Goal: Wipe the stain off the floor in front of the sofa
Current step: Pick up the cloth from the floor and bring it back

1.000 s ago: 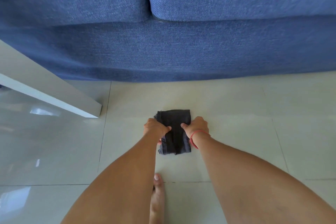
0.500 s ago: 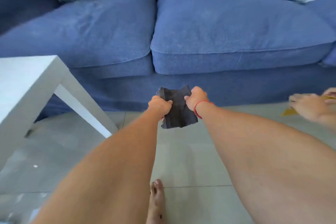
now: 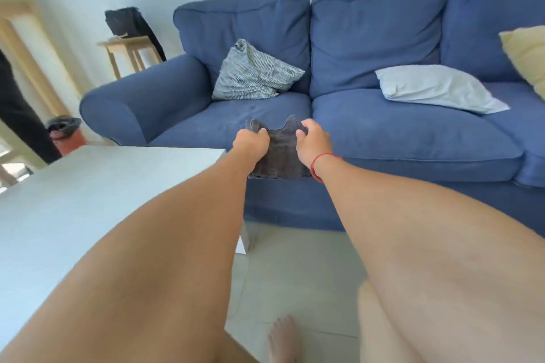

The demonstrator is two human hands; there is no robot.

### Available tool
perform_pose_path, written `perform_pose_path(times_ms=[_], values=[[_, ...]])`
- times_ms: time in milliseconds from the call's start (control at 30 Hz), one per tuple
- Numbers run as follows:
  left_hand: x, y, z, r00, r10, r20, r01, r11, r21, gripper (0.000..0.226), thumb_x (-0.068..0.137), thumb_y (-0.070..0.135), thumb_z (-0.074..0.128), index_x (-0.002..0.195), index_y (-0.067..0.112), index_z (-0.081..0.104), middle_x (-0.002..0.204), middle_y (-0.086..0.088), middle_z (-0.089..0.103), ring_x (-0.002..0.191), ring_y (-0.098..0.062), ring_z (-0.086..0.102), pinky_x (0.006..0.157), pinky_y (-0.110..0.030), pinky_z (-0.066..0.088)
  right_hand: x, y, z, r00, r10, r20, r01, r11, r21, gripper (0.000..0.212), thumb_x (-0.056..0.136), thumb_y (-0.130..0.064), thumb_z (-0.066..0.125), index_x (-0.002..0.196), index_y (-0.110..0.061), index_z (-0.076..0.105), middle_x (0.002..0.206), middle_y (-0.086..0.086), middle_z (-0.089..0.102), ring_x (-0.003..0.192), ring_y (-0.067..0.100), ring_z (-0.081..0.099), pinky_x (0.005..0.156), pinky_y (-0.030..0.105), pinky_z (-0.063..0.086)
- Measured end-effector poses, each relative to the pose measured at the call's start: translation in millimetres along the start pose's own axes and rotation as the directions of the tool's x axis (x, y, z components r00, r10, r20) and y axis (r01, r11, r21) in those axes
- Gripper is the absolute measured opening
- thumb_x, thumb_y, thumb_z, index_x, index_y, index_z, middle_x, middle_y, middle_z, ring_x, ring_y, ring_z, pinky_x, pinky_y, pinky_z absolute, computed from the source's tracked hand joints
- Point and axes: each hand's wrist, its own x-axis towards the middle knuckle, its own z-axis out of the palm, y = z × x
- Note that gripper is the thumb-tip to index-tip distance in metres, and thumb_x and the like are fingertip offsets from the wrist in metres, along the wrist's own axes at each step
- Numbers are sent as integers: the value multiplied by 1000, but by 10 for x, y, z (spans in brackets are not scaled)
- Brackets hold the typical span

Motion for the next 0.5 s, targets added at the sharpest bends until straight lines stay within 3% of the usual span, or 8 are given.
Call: perform_pose_path(times_ms=[233, 500], values=[[-175, -529, -1238, 973, -71, -220, 62, 997, -48, 53, 95, 34, 43, 138, 4, 41, 136, -13, 51, 123, -32, 48, 99, -37, 39, -565, -803, 754, 973, -197, 123, 194, 980, 36, 36, 99, -18, 42, 134, -10, 48, 136, 16, 54, 126, 34, 47, 102, 37, 38], [-333, -1288, -2344, 891, -209, -403, 190, 978, -86, 54, 92, 39, 38, 136, 8, 39, 130, -12, 51, 117, -32, 50, 90, -40, 41, -1182, -1476, 1768, 922, -270, 276, 256, 963, 86, 33, 99, -20, 40, 130, -15, 50, 132, 15, 56, 119, 37, 52, 95, 38, 42]])
